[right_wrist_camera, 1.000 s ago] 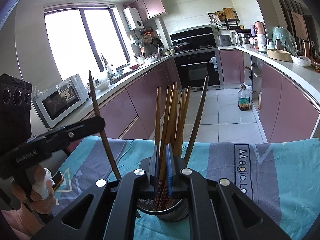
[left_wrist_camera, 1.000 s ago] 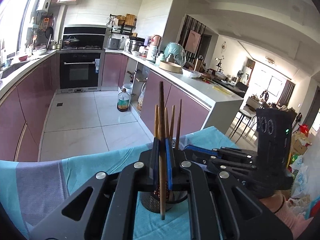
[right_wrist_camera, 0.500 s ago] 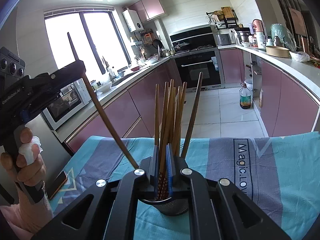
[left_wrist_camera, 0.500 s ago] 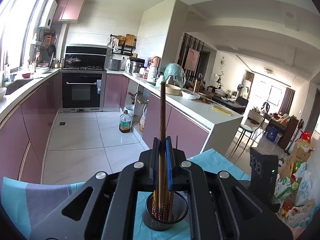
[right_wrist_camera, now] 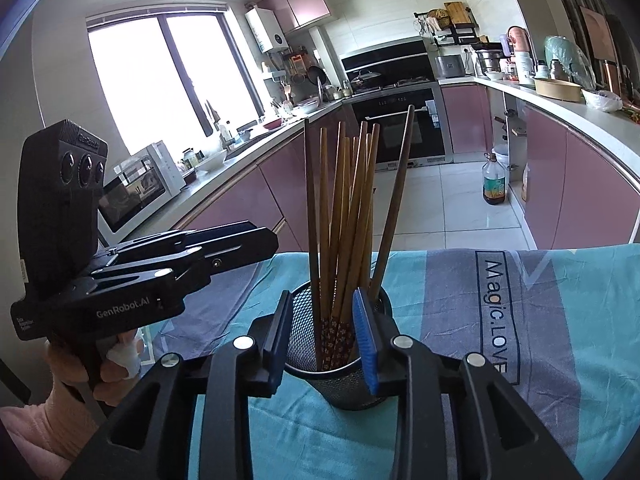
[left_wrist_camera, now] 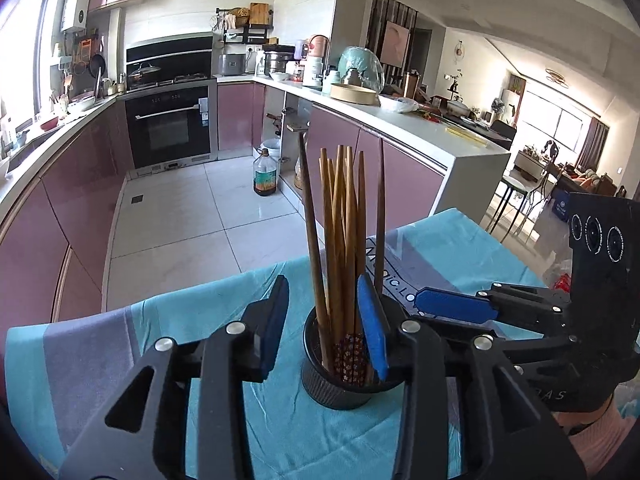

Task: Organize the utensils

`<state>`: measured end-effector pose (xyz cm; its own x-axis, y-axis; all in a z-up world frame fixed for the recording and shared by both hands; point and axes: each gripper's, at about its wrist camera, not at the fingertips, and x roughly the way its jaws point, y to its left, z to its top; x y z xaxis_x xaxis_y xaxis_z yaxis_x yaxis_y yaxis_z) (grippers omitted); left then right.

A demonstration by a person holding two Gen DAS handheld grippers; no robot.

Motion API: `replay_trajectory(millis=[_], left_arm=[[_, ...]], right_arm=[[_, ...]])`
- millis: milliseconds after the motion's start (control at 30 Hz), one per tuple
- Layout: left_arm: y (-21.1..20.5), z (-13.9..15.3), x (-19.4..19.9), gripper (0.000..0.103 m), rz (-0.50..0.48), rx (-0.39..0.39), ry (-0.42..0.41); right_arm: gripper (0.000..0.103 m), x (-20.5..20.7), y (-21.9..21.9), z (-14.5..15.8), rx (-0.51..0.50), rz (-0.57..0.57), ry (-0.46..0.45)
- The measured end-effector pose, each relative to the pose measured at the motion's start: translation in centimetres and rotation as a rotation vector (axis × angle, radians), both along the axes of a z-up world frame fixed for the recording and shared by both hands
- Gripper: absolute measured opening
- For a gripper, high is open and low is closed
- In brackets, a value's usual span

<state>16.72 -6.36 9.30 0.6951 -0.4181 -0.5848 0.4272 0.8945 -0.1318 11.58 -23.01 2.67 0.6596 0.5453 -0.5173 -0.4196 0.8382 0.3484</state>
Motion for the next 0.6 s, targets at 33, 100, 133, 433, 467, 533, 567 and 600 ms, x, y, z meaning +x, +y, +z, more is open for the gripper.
replay_trajectory(millis=[33,100,133,433,467,533,567,600], left_arm=[[0.2,-0.2,-0.3,0.041,0.004,-0.009,-0.001],[0.7,-0.7,-0.9,0.048,0.017,-0.017,-0.012],[0.8,-0.9,-1.2,0.053,0.025,-0.017,-0.02],[3.6,-3.2,-6.2,0.092,0.155,-0.011,-0.127],[3.9,-3.4,-6.8,0.097,0.174,-0.006,-0.142],[4.3,-3.5,-7.9,0.098,0.21,0.005,-0.175],[4.4,-3.6,-8.5,0.098,0.221,0.013,-0.188],[4.6,-3.7,-9.0,0.098,0.23,0.019,-0.196]], right_arm=[[0.035,-0.1,0.0,0.0,0.0,-0.004,0.0],[0.04,-0.3,-0.1,-0.1,-0.001,-0.011,-0.002],[0.041,-0.5,-0.2,-0.2,-0.001,-0.016,-0.003],[0.066,-2.6,0.3,-0.1,-0.043,-0.072,-0.059],[0.076,-2.9,0.3,-0.1,-0.052,-0.082,-0.068],[0.079,-3.6,0.5,-0.2,-0.071,-0.111,-0.098],[0.082,-3.9,0.7,-0.2,-0.083,-0.117,-0.108],[0.088,-4.3,0.9,-0.2,-0.099,-0.127,-0.123]])
